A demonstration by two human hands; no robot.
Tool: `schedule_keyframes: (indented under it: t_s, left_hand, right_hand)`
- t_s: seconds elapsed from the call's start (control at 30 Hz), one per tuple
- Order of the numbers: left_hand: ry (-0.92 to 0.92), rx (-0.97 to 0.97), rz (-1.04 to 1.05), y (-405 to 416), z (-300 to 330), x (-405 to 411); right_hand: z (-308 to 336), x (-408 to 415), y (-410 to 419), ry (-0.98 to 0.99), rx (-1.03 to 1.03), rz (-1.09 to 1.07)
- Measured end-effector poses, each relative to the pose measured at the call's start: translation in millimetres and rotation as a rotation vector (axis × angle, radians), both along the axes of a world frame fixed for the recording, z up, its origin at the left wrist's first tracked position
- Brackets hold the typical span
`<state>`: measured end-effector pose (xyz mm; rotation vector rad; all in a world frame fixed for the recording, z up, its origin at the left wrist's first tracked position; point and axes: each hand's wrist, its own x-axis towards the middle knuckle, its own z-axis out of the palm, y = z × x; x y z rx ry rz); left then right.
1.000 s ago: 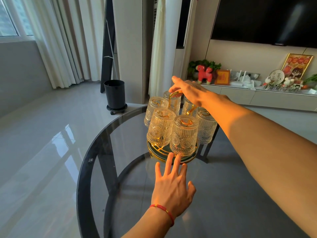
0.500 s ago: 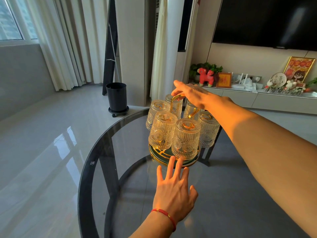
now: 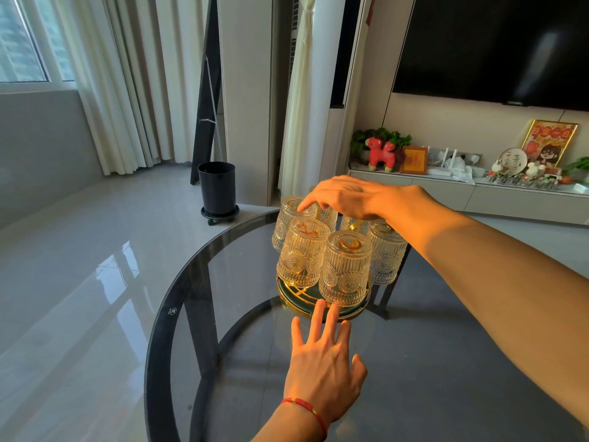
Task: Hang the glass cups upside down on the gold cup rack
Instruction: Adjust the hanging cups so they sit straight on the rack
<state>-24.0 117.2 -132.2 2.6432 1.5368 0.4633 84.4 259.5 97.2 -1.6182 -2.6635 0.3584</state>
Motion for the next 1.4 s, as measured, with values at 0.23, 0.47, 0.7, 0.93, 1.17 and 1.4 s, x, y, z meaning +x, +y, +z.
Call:
schedule_keyframes:
  t_s: [0.23,0.47,0.7,0.93,1.17,1.4]
  left_hand:
    - [-0.004,-0.004,-0.013,2,1,0]
    - [0.0,-0.04,-0.018,3,1,0]
    - [-0.009,-0.048,-0.018,2,2,1]
    - [0.002,-0.059,-0.022,3,4,1]
    - [-0.015,-0.007,-0.017,0,2,1]
    - [-0.003,-0.049,-0.024,1,5,0]
  right_hand:
    - [10,-12,12,0.174,-0.186,-0.205]
    - [11,-22,12,0.151,-0.186,-0.186]
    - [18,-34,6,-0.031,-0.094,-0.154]
    - [19,-37,-1,-0.185,0.03,-0.058]
    - [9,-28,-3,0.052,0.1,-0.128]
    - [-1,-15,-23,0.235,0.246,-0.126]
